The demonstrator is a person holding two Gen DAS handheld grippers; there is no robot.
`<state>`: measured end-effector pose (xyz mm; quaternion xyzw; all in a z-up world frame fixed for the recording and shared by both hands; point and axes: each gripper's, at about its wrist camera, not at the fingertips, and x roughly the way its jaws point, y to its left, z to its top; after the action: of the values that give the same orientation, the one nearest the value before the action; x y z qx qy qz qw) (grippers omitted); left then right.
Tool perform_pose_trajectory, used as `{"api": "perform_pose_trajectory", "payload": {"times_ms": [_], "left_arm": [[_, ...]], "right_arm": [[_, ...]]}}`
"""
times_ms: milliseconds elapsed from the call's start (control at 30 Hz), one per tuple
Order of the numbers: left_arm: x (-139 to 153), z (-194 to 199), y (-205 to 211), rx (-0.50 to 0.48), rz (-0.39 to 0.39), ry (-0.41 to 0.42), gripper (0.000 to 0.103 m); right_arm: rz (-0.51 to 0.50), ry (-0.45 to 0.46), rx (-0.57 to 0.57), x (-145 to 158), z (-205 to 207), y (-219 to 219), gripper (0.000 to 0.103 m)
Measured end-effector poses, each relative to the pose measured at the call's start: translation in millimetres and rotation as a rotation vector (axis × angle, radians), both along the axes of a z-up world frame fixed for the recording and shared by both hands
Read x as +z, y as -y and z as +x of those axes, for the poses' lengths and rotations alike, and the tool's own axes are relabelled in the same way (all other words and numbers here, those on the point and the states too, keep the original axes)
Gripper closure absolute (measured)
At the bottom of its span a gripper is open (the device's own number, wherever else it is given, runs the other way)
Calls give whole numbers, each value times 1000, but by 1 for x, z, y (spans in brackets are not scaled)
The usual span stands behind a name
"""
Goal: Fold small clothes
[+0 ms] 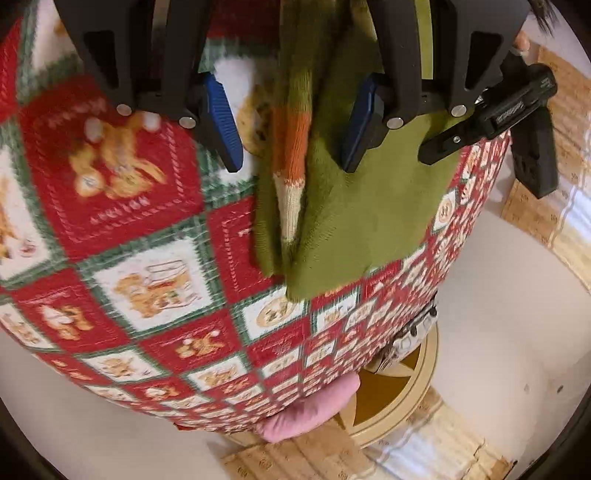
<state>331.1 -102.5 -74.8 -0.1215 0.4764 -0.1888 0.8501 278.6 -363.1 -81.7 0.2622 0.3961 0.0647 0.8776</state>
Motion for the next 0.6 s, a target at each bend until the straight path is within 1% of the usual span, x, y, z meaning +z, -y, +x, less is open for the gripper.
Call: {"api": "perform_pose_trajectory", "payload": {"times_ms": [67,133,167,233,300,367,433,500,533,600], "left_arm": [[0,-1,3,-18,16,18,18],[-2,0,0,-19,-6,27,18],[-3,0,-1,-19,-18,31,18],[-3,0,-3,-26,-24,34,18],[-2,-1,-4,-31,-28,37,18],[-3,0,-4,-35,-35,40,18],[-3,0,-3,-35,-31,44,18],[-2,0,-2,-36,-24,49,18],[-2,0,-2,-36,-23,50,18],[-3,1,-2,-36,-25,52,18]], "right_arm": [[-20,7,30,1,4,-4,47],[-22,12,48,1,7,-6,47],[-3,20,56,0,7,-4,47],[86,35,71,-3,6,3,45],[162,29,63,-10,11,10,44],[171,28,77,-10,15,9,38],[120,24,118,-8,21,-1,35],[22,16,159,-3,26,-17,35],[-28,14,173,-1,27,-24,36],[-88,14,187,0,30,-33,42]]}}
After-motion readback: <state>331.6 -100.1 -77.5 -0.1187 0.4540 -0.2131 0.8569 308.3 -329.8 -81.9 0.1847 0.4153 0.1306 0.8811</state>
